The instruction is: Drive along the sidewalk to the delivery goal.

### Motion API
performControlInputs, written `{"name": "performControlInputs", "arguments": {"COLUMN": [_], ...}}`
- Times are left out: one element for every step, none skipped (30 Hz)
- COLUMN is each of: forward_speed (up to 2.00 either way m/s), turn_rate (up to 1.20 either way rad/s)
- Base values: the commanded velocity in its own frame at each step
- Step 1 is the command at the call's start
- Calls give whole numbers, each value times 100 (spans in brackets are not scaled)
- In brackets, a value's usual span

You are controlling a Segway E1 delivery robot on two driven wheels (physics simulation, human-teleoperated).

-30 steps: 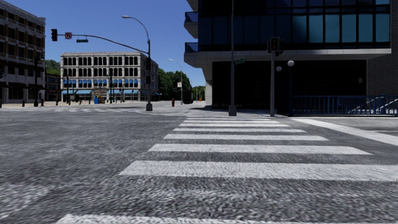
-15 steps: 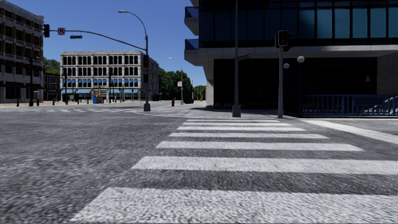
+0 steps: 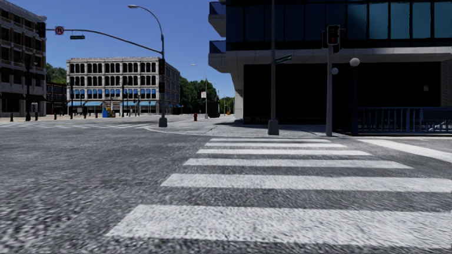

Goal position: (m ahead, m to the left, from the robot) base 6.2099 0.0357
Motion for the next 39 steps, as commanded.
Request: {"name": "performControlInputs", "arguments": {"forward_speed": [176, 177, 177, 177, 177, 177, 177, 177, 177, 178, 178, 178, 178, 178, 178, 178, 178, 178, 178, 178, 178, 178, 178, 178, 178, 178, 178, 178, 178, 178, 178, 178, 178, 178, 178, 178, 178, 178, 178], "turn_rate": [0, 0, 0, 0, 0, 0, 0, 0, 0, 0, 0, 0, 0, 0, 0, 0, 0, 0, 0, 5, 5, 7, 8, 8, 9, 11, 17, 18, 19, 19, 16, 2, 0, 0, 0, 0, 0, 0, 0]}}
